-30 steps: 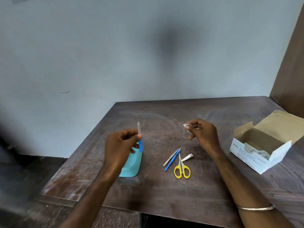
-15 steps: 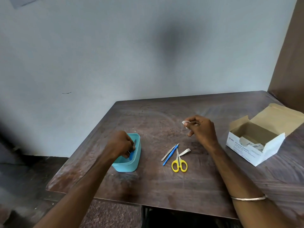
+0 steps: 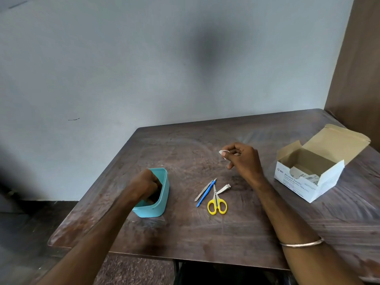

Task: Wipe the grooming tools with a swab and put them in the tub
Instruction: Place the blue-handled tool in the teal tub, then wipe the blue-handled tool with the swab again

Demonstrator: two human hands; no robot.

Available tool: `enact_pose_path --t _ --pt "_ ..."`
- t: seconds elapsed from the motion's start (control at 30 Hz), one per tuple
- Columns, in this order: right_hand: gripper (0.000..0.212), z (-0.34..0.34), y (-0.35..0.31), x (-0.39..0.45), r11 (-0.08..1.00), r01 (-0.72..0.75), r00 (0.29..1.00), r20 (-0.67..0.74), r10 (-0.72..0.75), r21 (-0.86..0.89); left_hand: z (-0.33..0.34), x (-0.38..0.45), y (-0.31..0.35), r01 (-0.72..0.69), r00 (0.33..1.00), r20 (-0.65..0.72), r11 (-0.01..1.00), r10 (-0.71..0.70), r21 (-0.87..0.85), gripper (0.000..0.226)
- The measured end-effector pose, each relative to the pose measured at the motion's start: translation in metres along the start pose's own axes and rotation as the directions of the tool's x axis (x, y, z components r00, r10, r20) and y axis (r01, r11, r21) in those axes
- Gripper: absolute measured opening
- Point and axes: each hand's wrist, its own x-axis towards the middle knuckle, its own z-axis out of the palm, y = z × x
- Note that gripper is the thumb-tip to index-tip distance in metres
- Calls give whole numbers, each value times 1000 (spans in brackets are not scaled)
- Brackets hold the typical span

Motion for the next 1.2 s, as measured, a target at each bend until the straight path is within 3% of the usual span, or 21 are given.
enact_pose_path --t 0.27,0.33,0.37,0.43,0.5,0.53,0.57,0.63,0.7,0.8,0.97,1.2 --pt "9 -2 -1 -2 1000 6 1000 -1 -6 -2 -5 -6 10 -25 1000 0 999 25 27 31" --pt "10 -2 -1 -2 1000 2 1000 -1 -3 -6 -7 -11 14 -60 994 -94 998 63 33 23" --pt "9 -2 -1 -1 1000 3 1000 -1 -3 -8 -6 -13 15 -102 973 -201 992 116 75 21" --pt "8 -2 -2 -1 1000 5 1000 -3 -5 -4 -3 -18 19 -199 856 -428 949 290 245 20" --pt "6 -2 -2 -1 1000 6 1000 -1 -6 0 4 -30 31 -271 739 -528 902 419 336 20" --pt "5 -2 -2 -1 1000 7 1000 -1 -7 1 7 -37 39 -311 716 -534 890 450 334 19" --pt "5 -2 -2 -1 1000 7 1000 -2 -7 4 11 -44 48 -348 716 -515 880 472 323 17" --pt "5 -2 -3 -2 1000 5 1000 -3 -5 15 22 -52 62 -384 781 -407 879 473 283 16" --pt "5 -2 -3 -2 1000 1 1000 -1 -1 17 34 -52 71 -373 861 -253 886 441 275 18" --pt "6 -2 -3 -2 1000 -2 1000 -4 3 24 52 -46 73 -338 921 -91 894 378 294 23" --pt "4 -2 -3 -2 1000 0 1000 -1 0 17 71 -37 68 -308 947 -2 913 321 268 23" --pt "8 -1 -5 -3 1000 -7 1000 5 7 10 75 -32 68 -309 948 19 906 317 288 22"
